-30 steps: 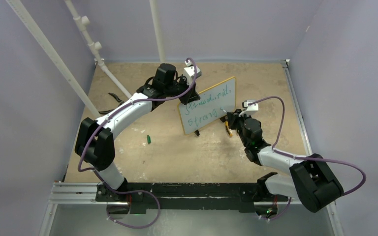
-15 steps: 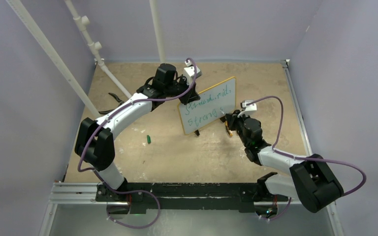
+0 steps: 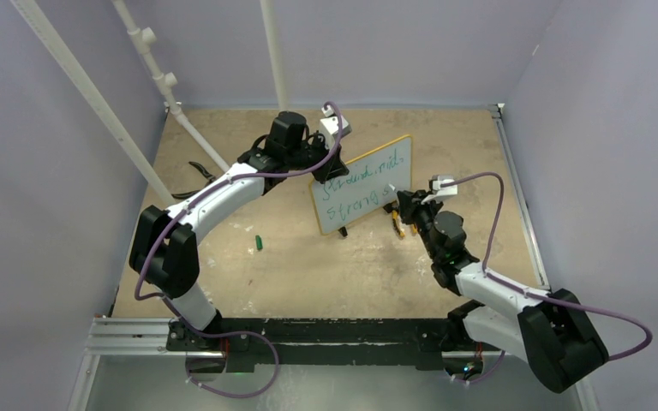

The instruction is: Write a sentence on the whiteboard

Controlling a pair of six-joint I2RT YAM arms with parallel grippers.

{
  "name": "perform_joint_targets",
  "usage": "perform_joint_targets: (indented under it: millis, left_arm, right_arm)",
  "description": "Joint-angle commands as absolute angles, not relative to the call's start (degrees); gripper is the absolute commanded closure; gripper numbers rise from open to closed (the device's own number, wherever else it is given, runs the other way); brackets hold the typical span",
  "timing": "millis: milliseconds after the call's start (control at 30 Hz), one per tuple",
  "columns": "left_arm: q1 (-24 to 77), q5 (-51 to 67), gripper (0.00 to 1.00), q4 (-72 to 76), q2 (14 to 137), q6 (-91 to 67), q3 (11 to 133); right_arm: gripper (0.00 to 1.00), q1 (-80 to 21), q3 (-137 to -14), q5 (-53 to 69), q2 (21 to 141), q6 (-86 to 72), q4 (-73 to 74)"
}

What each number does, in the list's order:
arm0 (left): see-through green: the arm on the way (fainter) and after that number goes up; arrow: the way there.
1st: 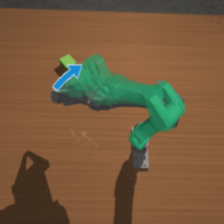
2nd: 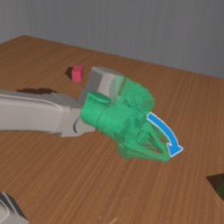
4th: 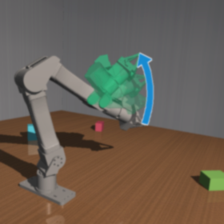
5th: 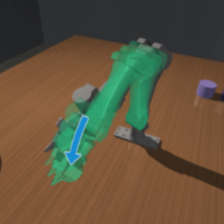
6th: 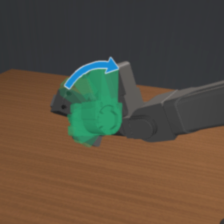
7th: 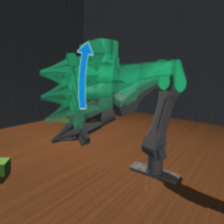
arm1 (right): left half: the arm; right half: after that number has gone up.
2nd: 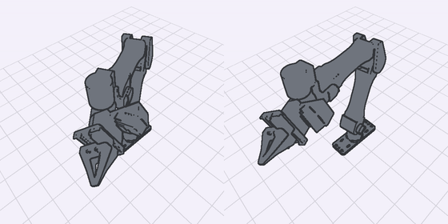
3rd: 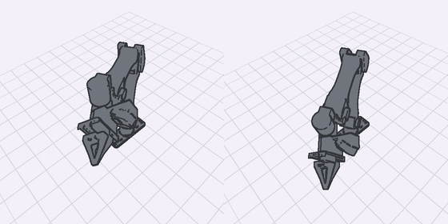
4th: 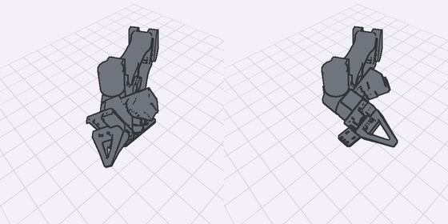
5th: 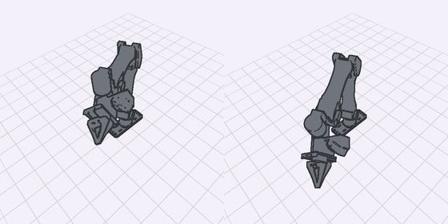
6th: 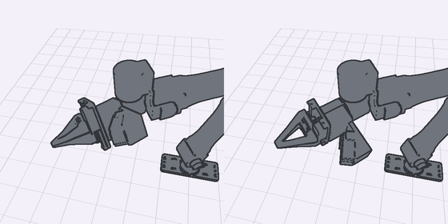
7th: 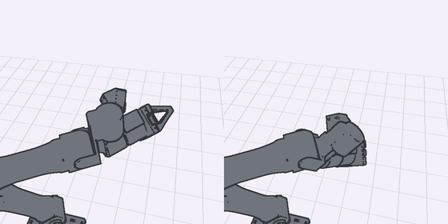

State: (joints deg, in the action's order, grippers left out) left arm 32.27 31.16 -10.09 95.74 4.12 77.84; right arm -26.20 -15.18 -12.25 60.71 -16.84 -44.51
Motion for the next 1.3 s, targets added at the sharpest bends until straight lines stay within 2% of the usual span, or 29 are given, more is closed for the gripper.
perform_joint_targets:
  millis: [0,1267]
  left_arm:
    - [32.2,30.6,1.00,-12.4,95.1,7.0,75.6]
    - [32.1,31.1,1.00,-12.0,94.9,6.7,75.6]
  right_arm:
    - [1.00,-26.2,-15.9,-15.9,62.0,-16.5,-45.4]
    - [1.00,-26.2,-16.4,-16.5,63.7,-18.1,-45.6]
